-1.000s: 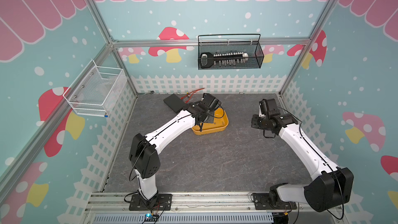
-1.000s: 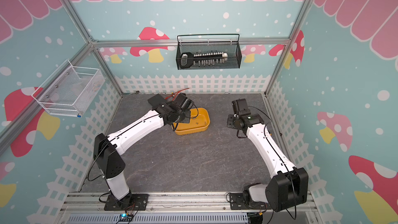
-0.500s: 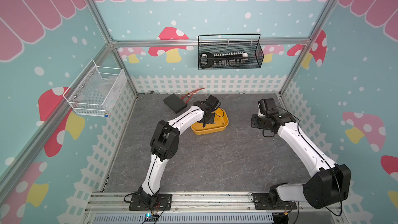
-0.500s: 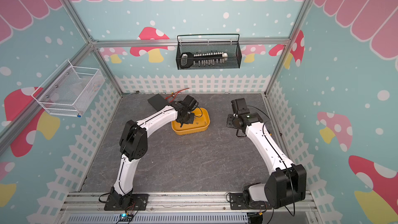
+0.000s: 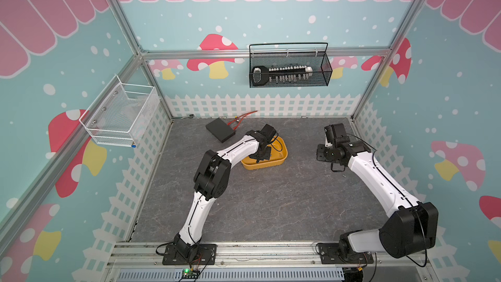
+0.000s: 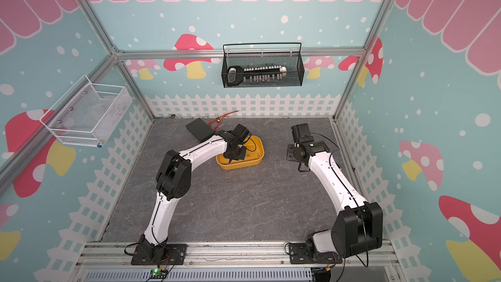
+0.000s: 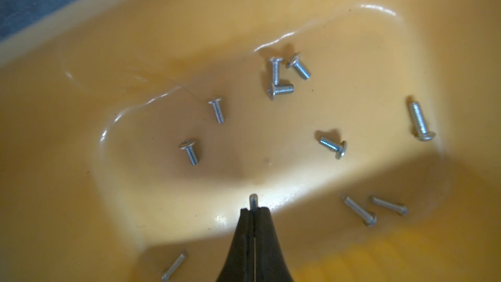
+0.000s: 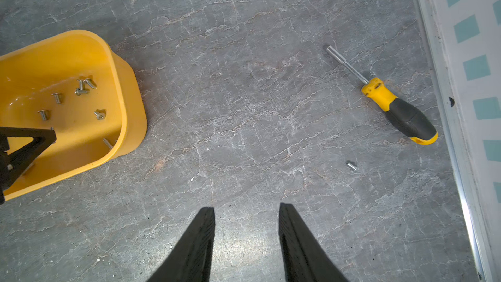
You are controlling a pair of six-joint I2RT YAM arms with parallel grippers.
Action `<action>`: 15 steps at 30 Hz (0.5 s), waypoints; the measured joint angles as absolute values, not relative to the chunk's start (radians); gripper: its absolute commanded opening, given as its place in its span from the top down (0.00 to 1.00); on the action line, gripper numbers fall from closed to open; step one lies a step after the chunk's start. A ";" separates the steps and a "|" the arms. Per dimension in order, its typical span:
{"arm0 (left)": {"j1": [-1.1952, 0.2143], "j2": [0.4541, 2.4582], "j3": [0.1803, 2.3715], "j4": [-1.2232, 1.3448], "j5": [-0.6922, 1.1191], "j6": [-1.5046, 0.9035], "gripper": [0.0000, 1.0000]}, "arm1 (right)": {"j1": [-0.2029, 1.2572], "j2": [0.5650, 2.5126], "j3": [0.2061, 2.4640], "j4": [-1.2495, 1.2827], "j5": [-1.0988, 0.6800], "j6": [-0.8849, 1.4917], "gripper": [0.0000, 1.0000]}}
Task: Put the screws on the desktop into the storage box
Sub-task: Place the screw in the storage box.
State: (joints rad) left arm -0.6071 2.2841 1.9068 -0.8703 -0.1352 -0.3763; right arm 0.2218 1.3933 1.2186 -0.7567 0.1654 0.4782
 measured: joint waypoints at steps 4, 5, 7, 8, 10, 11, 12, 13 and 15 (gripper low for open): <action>-0.607 2.291 1.907 -0.870 -0.130 -0.370 0.82 | 0.216 1.394 1.219 -0.756 0.166 0.471 0.55; -0.607 2.291 1.907 -0.869 -0.130 -0.370 0.75 | 0.216 1.394 1.219 -0.756 0.166 0.471 0.55; -0.607 2.291 1.907 -0.866 -0.131 -0.365 0.68 | 0.215 1.394 1.219 -0.756 0.167 0.466 0.54; -0.607 2.291 1.906 -0.865 -0.131 -0.363 0.66 | 0.215 1.394 1.219 -0.756 0.168 0.464 0.54; -0.607 2.289 1.906 -0.863 -0.131 -0.359 0.65 | 0.214 1.394 1.221 -0.757 0.168 0.460 0.53; -0.607 2.287 1.906 -0.863 -0.130 -0.359 0.65 | 0.213 1.394 1.224 -0.758 0.168 0.457 0.53; -0.607 2.285 1.905 -0.863 -0.131 -0.358 0.65 | 0.211 1.394 1.226 -0.759 0.168 0.455 0.53; -0.607 2.281 1.904 -0.862 -0.130 -0.358 0.65 | 0.210 1.394 1.229 -0.759 0.168 0.451 0.52; -0.607 2.263 1.897 -0.862 -0.138 -0.358 0.65 | 0.208 1.394 1.238 -0.763 0.168 0.436 0.51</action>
